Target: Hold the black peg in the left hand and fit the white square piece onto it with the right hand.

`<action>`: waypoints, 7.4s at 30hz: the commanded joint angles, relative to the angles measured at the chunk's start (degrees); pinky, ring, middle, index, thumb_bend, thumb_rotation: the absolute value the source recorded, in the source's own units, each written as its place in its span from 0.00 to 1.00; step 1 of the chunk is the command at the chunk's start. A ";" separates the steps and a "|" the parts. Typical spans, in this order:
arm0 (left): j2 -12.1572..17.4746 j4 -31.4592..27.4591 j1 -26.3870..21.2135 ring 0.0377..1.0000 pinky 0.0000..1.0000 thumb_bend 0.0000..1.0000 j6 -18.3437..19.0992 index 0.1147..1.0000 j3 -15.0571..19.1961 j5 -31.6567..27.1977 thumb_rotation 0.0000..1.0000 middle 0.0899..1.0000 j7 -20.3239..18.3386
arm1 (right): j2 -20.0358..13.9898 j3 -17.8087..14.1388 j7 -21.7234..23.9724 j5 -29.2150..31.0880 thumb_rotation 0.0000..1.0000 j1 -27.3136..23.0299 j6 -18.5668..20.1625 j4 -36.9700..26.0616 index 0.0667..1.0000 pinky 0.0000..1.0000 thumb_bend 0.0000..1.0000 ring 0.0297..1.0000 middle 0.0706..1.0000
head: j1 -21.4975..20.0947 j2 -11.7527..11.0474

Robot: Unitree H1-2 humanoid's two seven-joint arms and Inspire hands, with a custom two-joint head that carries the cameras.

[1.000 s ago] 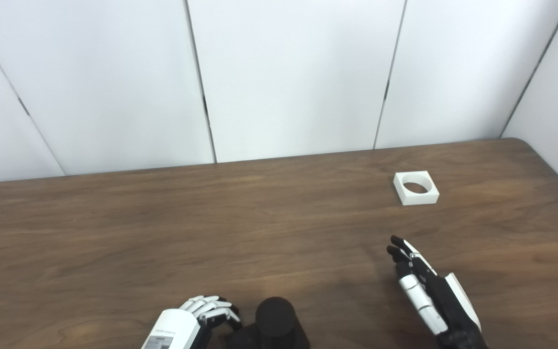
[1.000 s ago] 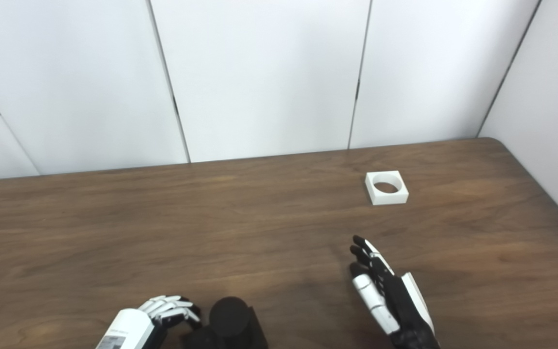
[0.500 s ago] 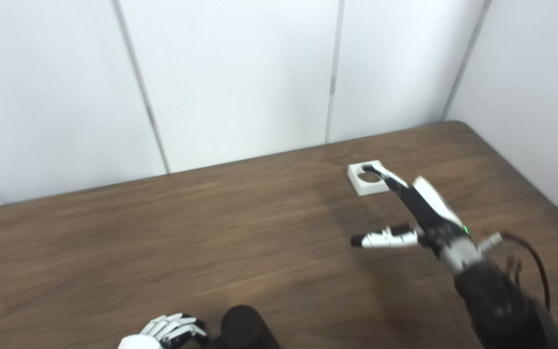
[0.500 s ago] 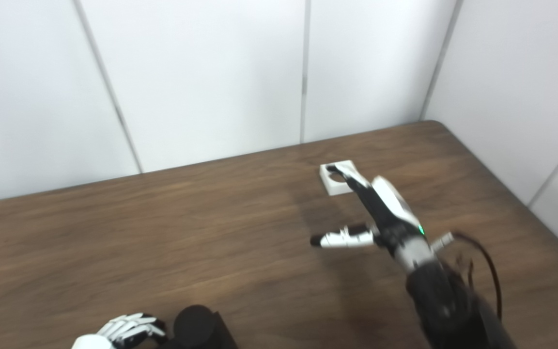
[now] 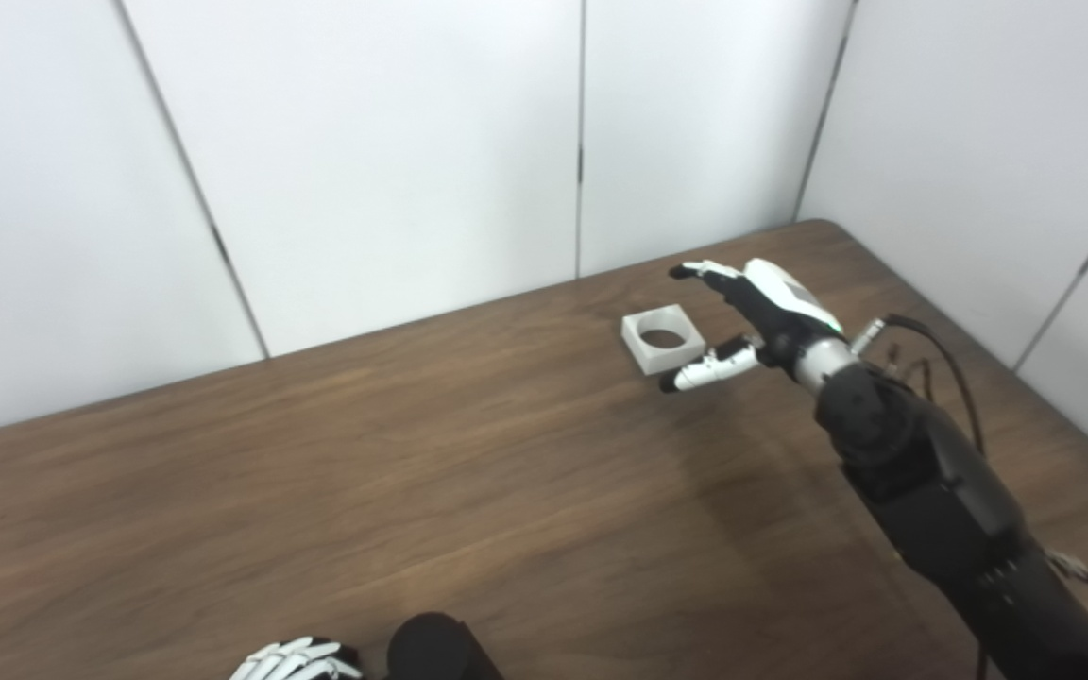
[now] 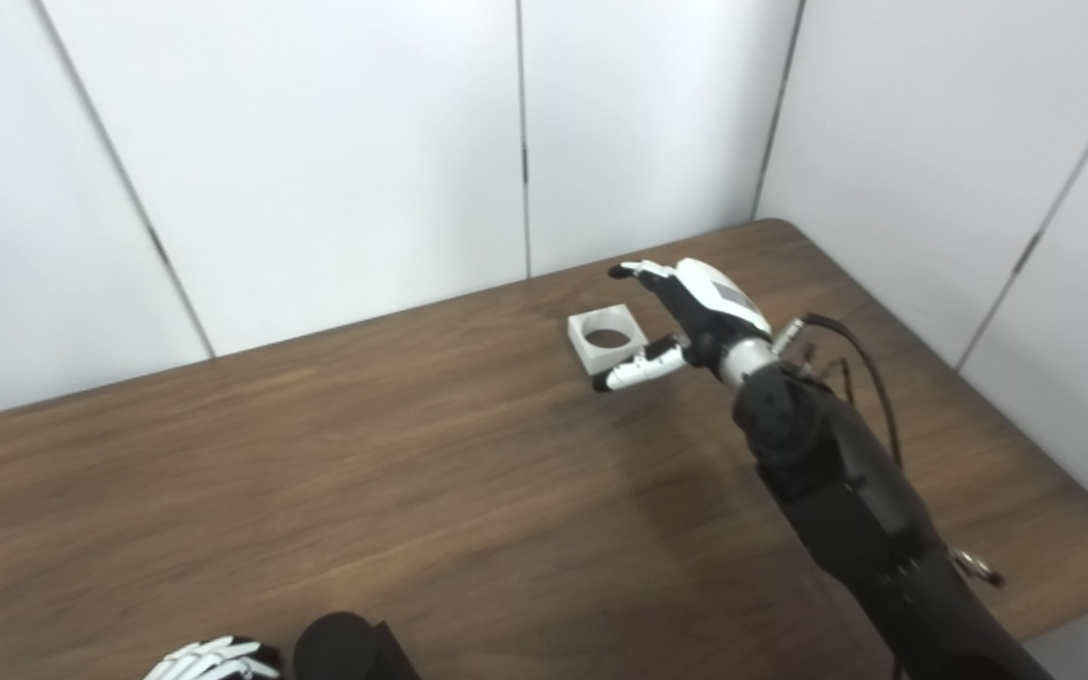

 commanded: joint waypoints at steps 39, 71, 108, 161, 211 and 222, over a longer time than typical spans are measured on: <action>-0.32 -0.49 1.31 0.78 0.82 0.52 0.74 0.42 0.91 2.03 0.04 0.70 -1.05 | -7.60 18.65 5.73 -11.14 0.21 -19.78 -4.42 24.83 0.72 0.90 0.84 0.99 0.92 | 1.97 0.53; -1.87 -1.34 0.49 0.79 0.82 0.52 2.60 0.42 -0.01 3.83 0.05 0.71 -2.60 | -10.59 16.83 6.48 -11.61 0.13 -15.11 -12.55 11.98 0.45 0.83 0.52 0.88 0.76 | 9.23 3.53; -6.37 -5.68 -3.31 0.77 0.79 0.52 8.39 0.42 -3.12 9.20 0.05 0.70 -9.56 | 4.76 18.74 42.86 -11.74 0.13 -10.22 -5.12 -42.07 0.45 0.86 0.52 0.86 0.73 | 20.67 14.68; -8.35 -6.16 -3.36 0.78 0.78 0.52 9.70 0.42 -4.53 10.78 0.05 0.70 -10.24 | 12.05 21.65 33.16 -14.98 0.13 -3.75 -18.40 -29.64 0.45 0.88 0.52 0.87 0.73 | 22.36 14.52; -8.92 -14.65 -1.66 1.00 0.97 1.00 19.26 1.00 6.57 -1.39 0.66 1.00 -22.21 | 10.98 10.26 44.52 -18.31 0.69 0.63 -8.97 -33.76 0.91 1.00 0.93 1.00 0.95 | 23.22 12.17; -14.08 -10.74 -1.83 0.99 0.97 0.96 18.79 1.00 24.50 -43.58 0.84 0.98 -15.69 | 20.64 -3.09 24.24 -1.26 1.00 15.95 -6.58 -27.49 0.95 0.90 0.73 0.98 0.97 | 22.39 10.08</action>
